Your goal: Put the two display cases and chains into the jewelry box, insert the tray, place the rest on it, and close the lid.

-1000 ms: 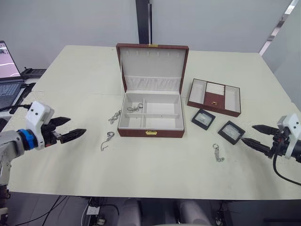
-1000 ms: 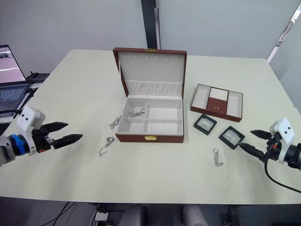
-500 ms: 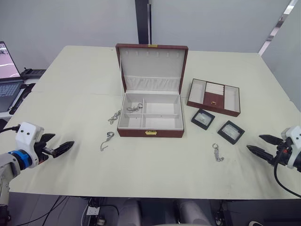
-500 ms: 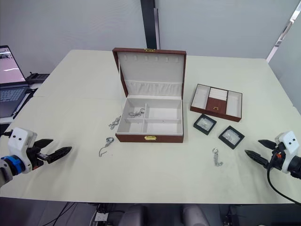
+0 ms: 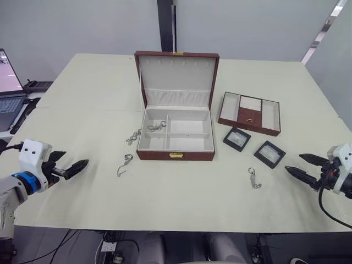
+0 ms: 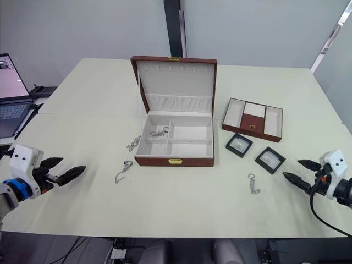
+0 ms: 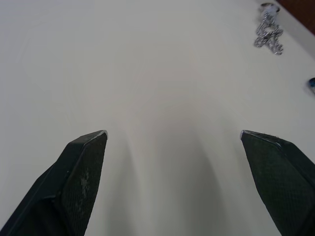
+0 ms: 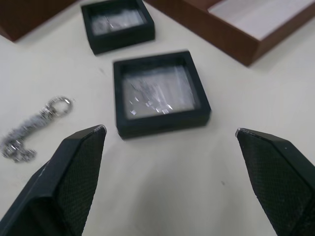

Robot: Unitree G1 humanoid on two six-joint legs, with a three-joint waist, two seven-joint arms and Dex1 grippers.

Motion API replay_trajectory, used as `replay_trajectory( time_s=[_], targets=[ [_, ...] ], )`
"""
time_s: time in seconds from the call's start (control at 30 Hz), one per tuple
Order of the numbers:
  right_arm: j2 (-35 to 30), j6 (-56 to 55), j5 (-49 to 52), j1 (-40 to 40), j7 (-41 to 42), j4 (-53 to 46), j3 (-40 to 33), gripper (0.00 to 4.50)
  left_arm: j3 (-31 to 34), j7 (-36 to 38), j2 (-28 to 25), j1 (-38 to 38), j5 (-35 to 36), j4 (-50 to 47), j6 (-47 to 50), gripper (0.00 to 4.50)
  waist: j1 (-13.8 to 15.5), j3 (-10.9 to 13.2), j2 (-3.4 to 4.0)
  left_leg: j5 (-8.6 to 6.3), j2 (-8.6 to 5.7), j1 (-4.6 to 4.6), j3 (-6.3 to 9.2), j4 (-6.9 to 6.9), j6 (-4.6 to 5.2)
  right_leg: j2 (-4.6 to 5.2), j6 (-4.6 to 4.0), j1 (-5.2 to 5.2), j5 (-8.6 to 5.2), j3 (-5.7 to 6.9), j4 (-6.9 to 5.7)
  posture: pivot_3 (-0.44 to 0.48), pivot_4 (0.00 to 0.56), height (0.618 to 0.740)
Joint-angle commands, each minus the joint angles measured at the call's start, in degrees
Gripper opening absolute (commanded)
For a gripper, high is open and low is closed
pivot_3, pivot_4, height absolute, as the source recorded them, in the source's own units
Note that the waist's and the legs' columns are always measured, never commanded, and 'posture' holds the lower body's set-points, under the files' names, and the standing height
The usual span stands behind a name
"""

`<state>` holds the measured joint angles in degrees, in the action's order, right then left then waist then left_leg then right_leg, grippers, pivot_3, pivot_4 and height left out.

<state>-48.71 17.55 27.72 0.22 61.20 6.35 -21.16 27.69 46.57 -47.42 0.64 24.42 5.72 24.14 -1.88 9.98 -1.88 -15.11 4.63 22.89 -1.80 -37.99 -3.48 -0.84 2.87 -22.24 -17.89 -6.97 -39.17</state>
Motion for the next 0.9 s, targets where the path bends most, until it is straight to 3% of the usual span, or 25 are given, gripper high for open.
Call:
replay_trajectory(
  time_s=[0.03, 0.27, 0.57, 0.9],
  targets=[
    [-0.2, 3.8, 4.9, -2.1, 0.0, -10.2, -0.5, 4.50, 3.4, -3.2, 2.1, 0.9, 3.2, -7.7, 2.4, 4.49, -0.1, 0.0, 0.00, 0.00, 0.01, 0.00, 0.01, -0.02, 0.00, 0.00, 0.00, 0.00, 0.00, 0.00, -0.03, 0.000, 0.150, 0.740],
    [1.9, 11.1, 10.3, -11.0, -1.7, -24.2, 7.5, 4.50, 0.7, -8.8, 9.5, 3.2, 5.5, -16.9, 5.4, 4.49, -0.1, 0.0, -0.01, 0.00, -0.01, -0.03, 0.09, -0.04, 0.00, -0.01, 0.01, 0.02, 0.01, 0.03, -0.10, 0.000, 0.150, 0.740],
    [4.2, 12.9, 10.1, -19.3, -2.0, -27.2, 14.8, 4.50, -5.4, -14.2, 17.7, 5.7, 4.3, -25.7, 5.8, 4.49, 0.2, -0.1, -0.09, 0.00, -0.04, 0.02, 0.12, -0.08, -0.01, 0.03, 0.01, 0.04, 0.01, 0.06, -0.07, 0.000, 0.150, 0.740],
    [5.0, 13.3, 10.3, -20.8, -2.0, -27.7, 17.4, 4.50, -14.0, -16.9, 19.7, 7.3, -4.5, -21.3, 0.2, 4.49, 0.1, -0.1, -0.08, 0.01, -0.04, 0.00, 0.15, -0.08, 0.00, -0.01, 0.00, 0.03, 0.01, 0.05, -0.10, 0.000, 0.150, 0.740]
  ],
)
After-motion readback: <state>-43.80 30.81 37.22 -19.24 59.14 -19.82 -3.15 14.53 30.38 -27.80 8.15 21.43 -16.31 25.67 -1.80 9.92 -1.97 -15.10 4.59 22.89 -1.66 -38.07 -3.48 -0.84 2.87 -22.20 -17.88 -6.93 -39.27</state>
